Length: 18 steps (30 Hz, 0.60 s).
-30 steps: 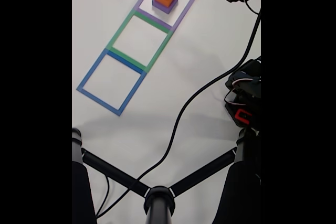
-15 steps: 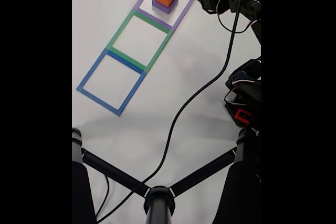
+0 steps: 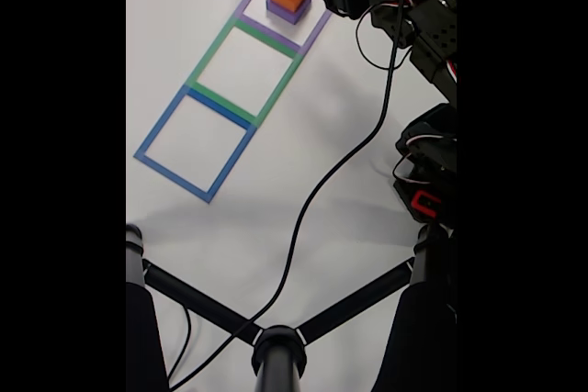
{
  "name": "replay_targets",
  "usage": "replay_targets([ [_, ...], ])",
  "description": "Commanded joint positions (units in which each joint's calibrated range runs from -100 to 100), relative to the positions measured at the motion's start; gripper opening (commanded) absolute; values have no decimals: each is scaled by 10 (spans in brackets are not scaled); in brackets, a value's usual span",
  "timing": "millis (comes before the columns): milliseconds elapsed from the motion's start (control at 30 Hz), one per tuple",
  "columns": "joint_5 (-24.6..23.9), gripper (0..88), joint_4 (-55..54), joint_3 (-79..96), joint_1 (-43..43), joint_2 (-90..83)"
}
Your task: Tower of hanoi
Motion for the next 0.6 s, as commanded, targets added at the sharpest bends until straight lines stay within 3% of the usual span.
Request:
replay_targets([
  [0, 0, 319, -84, 19, 19, 20],
  [567, 0, 345, -430, 89, 15, 234],
])
